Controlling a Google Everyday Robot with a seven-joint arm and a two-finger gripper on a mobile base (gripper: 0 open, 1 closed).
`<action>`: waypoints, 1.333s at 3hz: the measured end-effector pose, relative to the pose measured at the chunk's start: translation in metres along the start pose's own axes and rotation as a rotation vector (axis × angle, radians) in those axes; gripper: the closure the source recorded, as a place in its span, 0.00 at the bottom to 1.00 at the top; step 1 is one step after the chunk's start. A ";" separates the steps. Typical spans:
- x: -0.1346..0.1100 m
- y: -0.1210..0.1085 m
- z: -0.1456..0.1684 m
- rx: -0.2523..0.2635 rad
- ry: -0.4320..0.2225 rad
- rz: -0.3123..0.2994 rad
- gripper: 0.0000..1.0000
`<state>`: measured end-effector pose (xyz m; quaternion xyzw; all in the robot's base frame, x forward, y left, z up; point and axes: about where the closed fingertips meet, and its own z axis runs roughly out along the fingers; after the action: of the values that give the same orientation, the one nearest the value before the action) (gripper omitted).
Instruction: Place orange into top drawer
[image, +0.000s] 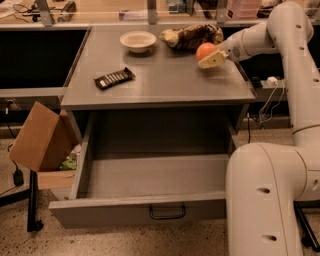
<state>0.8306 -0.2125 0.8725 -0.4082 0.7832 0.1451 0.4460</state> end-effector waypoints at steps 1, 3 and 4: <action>-0.027 0.022 -0.028 -0.063 -0.063 -0.084 0.96; -0.033 0.029 -0.028 -0.085 -0.076 -0.103 1.00; -0.029 0.063 -0.038 -0.200 -0.073 -0.192 1.00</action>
Offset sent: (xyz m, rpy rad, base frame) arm -0.0269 0.0116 0.0366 0.0176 -0.0594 0.1132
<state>0.7681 -0.1809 0.9090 -0.5181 0.7056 0.1938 0.4430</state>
